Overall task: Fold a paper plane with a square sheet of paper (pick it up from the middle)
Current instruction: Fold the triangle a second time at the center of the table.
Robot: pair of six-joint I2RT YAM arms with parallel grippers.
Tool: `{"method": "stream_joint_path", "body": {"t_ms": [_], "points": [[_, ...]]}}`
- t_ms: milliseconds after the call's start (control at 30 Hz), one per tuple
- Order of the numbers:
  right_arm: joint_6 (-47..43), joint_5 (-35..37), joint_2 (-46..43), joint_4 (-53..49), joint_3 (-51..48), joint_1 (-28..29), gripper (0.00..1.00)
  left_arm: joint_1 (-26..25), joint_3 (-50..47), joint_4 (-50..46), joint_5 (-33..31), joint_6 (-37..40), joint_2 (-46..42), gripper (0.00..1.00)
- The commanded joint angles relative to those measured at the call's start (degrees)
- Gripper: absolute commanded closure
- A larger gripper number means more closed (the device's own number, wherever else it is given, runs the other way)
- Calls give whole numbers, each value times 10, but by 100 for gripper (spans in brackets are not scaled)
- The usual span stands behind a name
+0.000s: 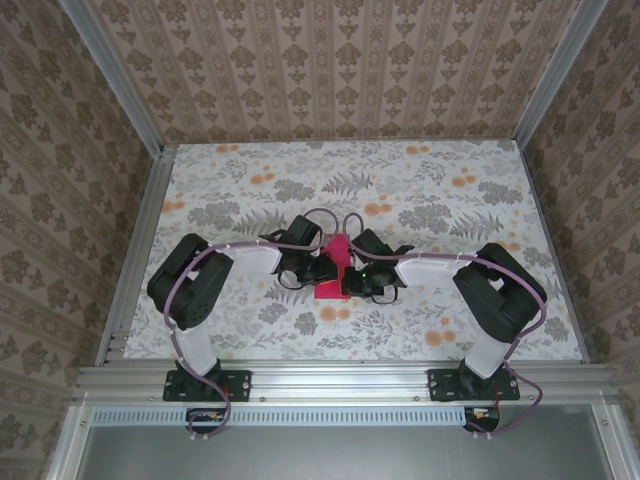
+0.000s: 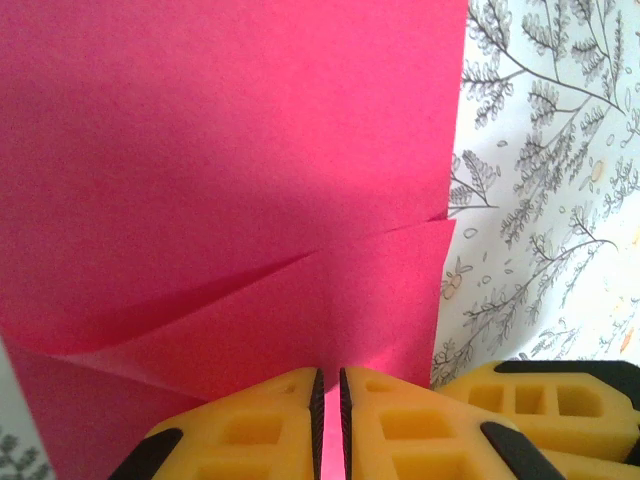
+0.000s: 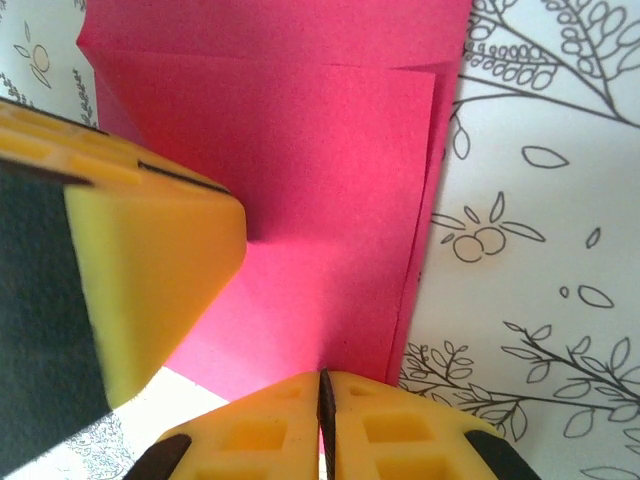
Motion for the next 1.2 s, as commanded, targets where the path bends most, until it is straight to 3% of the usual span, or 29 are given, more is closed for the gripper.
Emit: {"method": "stream_joint_path", "body": {"t_ms": [0, 600, 933, 1167], "points": [[-8, 29, 7, -74, -33, 1, 88, 20, 17, -32, -29, 33, 15, 84], [-24, 28, 2, -86, -36, 2, 88, 100, 59, -79, -22, 105, 15, 84], [-21, 20, -10, -81, -30, 1, 88, 77, 16, -40, 20, 67, -74, 83], [-21, -3, -42, -53, -15, -6, 87, 42, -1, -12, 33, 46, -36, 85]]}}
